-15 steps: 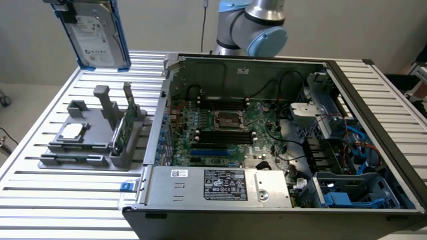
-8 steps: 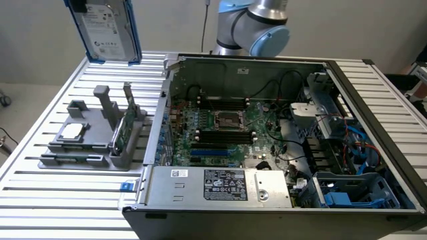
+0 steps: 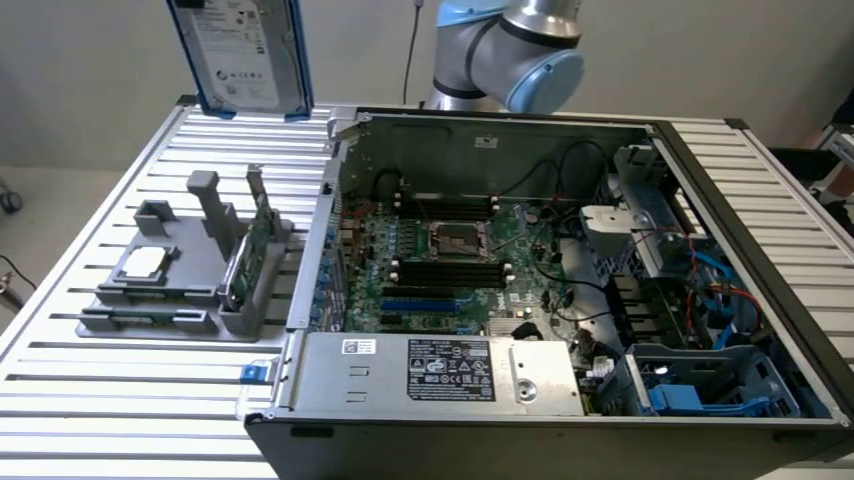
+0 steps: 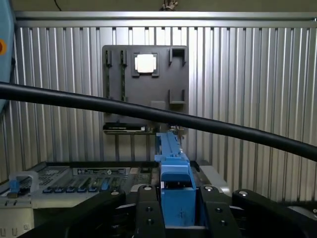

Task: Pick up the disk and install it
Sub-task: 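Pick up the disk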

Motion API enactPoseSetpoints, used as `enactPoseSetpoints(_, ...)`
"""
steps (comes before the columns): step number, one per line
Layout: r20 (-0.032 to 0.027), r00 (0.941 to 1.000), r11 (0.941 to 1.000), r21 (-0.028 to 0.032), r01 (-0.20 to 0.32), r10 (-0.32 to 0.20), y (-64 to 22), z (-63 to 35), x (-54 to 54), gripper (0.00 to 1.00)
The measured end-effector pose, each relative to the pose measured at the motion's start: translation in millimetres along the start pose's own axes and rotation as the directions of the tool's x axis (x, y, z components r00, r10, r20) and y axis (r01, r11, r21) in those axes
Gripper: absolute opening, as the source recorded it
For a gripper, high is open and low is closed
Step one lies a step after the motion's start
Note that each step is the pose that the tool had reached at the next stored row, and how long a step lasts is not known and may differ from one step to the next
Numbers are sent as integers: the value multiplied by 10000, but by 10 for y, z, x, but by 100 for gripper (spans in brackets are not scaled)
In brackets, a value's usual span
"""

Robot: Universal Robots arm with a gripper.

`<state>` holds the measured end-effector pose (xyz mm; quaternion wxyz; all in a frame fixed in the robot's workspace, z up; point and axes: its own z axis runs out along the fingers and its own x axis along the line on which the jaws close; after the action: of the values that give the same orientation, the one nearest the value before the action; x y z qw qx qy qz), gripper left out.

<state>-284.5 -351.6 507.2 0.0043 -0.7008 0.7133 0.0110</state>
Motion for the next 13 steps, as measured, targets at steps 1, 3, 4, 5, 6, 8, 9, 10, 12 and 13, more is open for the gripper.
enactPoseSetpoints(1,4,10000,10000,0,1,-1,-45,-9,16,33)
enactPoseSetpoints(3,10,10000,10000,-1,0,0,-135,-24,49,33)
enactPoseSetpoints(4,14,10000,10000,0,1,-1,-183,-31,66,33)
enactPoseSetpoints(5,16,10000,10000,-1,2,-2,-229,-38,82,33)
enactPoseSetpoints(6,18,10000,10000,-1,0,0,-275,-43,99,33)
enactPoseSetpoints(8,22,10000,10000,-1,2,-2,-366,-52,133,33)
enactPoseSetpoints(9,23,10000,10000,-1,0,0,-411,-55,151,33)
enactPoseSetpoints(10,25,10000,10000,-1,0,0,-456,-58,168,33)
enactPoseSetpoints(12,27,10000,10000,-2,0,0,-547,-65,203,33)
enactPoseSetpoints(13,28,10000,10000,-2,0,0,-594,-68,222,33)
